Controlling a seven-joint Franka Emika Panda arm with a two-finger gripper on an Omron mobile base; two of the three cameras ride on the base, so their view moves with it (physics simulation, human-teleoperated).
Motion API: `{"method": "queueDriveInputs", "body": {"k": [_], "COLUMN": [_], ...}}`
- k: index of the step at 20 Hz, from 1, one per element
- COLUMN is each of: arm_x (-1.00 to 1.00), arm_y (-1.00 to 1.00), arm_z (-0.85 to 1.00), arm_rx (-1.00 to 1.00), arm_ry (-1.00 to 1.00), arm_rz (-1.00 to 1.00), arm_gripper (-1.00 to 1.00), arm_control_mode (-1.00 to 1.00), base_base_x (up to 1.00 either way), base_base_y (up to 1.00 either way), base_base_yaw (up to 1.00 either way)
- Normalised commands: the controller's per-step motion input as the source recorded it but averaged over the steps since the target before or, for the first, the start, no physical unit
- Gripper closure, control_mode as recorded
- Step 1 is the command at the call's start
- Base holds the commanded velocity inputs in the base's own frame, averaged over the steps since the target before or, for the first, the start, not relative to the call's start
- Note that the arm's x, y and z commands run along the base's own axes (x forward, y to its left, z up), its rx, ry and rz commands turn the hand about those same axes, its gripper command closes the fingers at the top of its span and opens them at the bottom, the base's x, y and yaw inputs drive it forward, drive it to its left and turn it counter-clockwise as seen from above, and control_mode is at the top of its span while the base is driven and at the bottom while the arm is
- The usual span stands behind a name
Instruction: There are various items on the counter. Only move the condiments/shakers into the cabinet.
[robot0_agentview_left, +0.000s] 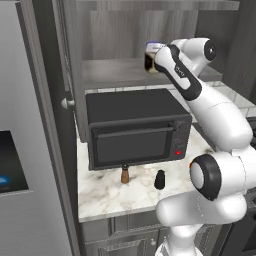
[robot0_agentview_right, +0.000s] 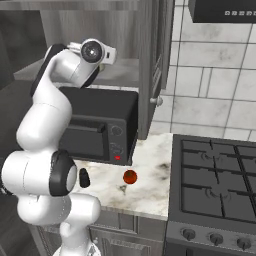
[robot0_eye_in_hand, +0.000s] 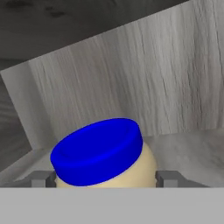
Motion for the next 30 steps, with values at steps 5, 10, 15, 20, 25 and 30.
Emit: {"method": "queueDriveInputs", "body": {"k": [5, 10, 15, 20, 25, 30], "arm_x": [0.11, -0.33, -0.79, -0.86, -1.00, -1.00], "arm_y": [0.00, 0.00, 0.00, 0.00, -0.02, -0.02], "arm_z": [-0.09, -0.05, -0.20, -0.25, -0.42, -0.58], "arm_rx": [-0.03, -0.01, 0.00, 0.00, 0.00, 0.00], "arm_ry": [0.02, 0.00, 0.00, -0.02, 0.00, 0.14], "arm_rz": [0.00, 0.00, 0.00, 0.00, 0.00, 0.00], "arm_gripper": [-1.00, -1.00, -1.00, -1.00, -1.00, -1.00], "arm_control_mode": [-1.00, -1.00, -1.00, -1.00, -1.00, -1.00], "base_base_x": [0.00, 0.00, 0.00, 0.00, 0.00, 0.00], "base_base_y": [0.00, 0.00, 0.00, 0.00, 0.00, 0.00], "base_base_yaw": [0.00, 0.00, 0.00, 0.00, 0.00, 0.00]}}
